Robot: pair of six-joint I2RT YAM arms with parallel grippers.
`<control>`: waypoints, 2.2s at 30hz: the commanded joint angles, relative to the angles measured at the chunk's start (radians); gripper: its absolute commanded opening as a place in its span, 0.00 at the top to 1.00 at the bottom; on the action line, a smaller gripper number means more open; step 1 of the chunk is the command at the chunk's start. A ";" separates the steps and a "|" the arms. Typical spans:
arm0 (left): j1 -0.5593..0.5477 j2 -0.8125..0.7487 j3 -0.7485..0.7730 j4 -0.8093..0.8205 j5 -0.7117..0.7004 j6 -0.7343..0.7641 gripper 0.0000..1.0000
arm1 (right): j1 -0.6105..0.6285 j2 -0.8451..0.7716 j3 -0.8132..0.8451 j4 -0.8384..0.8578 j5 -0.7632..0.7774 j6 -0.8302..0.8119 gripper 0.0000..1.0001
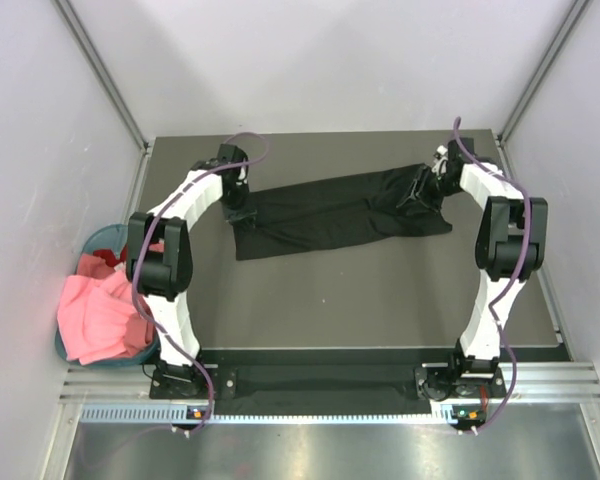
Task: Fold and stack the t-shirts
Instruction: Fold the tshirt
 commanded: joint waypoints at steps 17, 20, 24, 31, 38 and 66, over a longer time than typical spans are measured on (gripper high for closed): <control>-0.018 -0.213 -0.061 -0.029 0.094 0.015 0.73 | 0.033 0.177 0.135 0.126 -0.024 0.093 0.65; -0.018 -0.210 -0.049 -0.043 0.091 0.027 0.73 | 0.033 0.193 0.149 0.147 -0.039 0.111 0.76; -0.018 -0.211 -0.036 -0.052 0.083 0.037 0.73 | 0.068 0.196 0.175 0.198 -0.058 0.151 0.89; -0.018 -0.213 -0.042 -0.051 0.085 0.041 0.73 | 0.115 0.266 0.221 0.395 -0.139 0.339 0.89; -0.018 -0.211 -0.050 -0.054 0.093 0.052 0.73 | 0.140 0.293 0.320 0.537 -0.221 0.484 0.68; -0.018 -0.121 -0.021 -0.031 0.231 0.084 0.73 | -0.092 -0.200 -0.217 0.011 0.254 -0.051 0.81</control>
